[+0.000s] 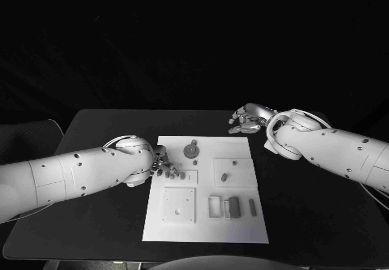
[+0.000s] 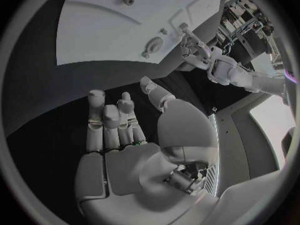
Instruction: Assemble the parts on the task board
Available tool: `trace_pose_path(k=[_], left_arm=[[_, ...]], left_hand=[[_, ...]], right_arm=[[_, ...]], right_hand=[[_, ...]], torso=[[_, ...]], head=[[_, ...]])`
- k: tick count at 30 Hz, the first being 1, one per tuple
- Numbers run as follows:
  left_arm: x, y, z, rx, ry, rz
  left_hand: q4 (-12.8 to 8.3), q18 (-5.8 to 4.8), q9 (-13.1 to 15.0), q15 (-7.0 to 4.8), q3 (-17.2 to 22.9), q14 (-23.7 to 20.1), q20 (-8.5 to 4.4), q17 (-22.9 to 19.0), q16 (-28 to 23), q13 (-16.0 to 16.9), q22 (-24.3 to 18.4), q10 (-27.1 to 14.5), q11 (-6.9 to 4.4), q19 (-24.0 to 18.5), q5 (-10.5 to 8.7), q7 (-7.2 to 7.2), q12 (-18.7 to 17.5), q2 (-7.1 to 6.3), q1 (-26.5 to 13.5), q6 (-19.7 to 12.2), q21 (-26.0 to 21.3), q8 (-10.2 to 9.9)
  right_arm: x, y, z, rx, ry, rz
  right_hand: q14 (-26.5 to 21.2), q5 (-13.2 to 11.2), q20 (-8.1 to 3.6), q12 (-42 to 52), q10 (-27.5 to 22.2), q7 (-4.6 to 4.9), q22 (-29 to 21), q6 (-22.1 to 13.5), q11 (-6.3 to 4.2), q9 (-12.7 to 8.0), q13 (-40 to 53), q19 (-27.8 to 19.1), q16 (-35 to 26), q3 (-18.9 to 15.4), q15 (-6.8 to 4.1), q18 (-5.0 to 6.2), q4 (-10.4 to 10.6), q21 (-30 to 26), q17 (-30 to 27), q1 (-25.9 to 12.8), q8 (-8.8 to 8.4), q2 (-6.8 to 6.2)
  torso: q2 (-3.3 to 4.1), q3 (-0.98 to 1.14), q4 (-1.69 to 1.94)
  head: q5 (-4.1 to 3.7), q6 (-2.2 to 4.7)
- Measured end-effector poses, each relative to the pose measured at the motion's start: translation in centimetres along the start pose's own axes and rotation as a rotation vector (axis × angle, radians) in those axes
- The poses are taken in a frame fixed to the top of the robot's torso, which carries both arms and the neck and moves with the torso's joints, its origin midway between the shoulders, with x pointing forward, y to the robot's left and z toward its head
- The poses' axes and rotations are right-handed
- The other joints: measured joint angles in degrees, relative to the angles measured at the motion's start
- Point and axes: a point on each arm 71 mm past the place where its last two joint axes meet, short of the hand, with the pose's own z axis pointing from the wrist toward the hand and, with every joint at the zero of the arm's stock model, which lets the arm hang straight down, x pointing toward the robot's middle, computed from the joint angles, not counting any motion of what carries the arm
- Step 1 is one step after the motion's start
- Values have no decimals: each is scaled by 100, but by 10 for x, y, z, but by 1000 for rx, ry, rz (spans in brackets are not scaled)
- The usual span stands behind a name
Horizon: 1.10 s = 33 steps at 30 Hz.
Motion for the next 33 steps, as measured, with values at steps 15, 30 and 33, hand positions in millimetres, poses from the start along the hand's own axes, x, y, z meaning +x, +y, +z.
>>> trace_pose_path(k=[15,30,33], left_arm=[[-14,26,-9,47,-90,-132],[-51,1,-17,372,-328,-256],[-53,-11,-17,431,-363,-174]], left_hand=[[-129,-34,-27,154,164,-388,-55,-120,-337,-61,-1,-499,221,-322,-16,196,-195,53,455,-656,-254,-171],[-1274,-199,-816,1111,381,-1350,665,-829,-1672,-1561,-510,-1876,1181,-1381,17,804,-3262,361,2074,-1523,-1441,-1069],[-1273,-162,-903,1111,380,-1350,675,-827,-1664,-1688,-482,-1863,1207,-1371,17,747,-3569,378,2176,-1500,-1441,-1099]], right_arm=[[0,-2,-1,5,0,0],[-1,-5,-1,10,-1,-1],[0,-4,-1,9,-1,-1]], right_hand=[[0,0,1,0,2,-3,0,3,0,0,-5,-1,0,0,0,0,0,0,-1,0,0,0],[1,0,5,0,12,-1,0,-1,8,-5,-5,-3,0,0,-1,0,0,0,-1,0,0,0],[1,0,11,0,13,-1,0,-2,7,-4,-5,-10,0,0,-1,0,0,0,-1,0,0,0]], torso=[[-1,2,-2],[-2,2,-1],[-1,3,-1]], head=[[-30,24],[-71,108],[-71,115]])
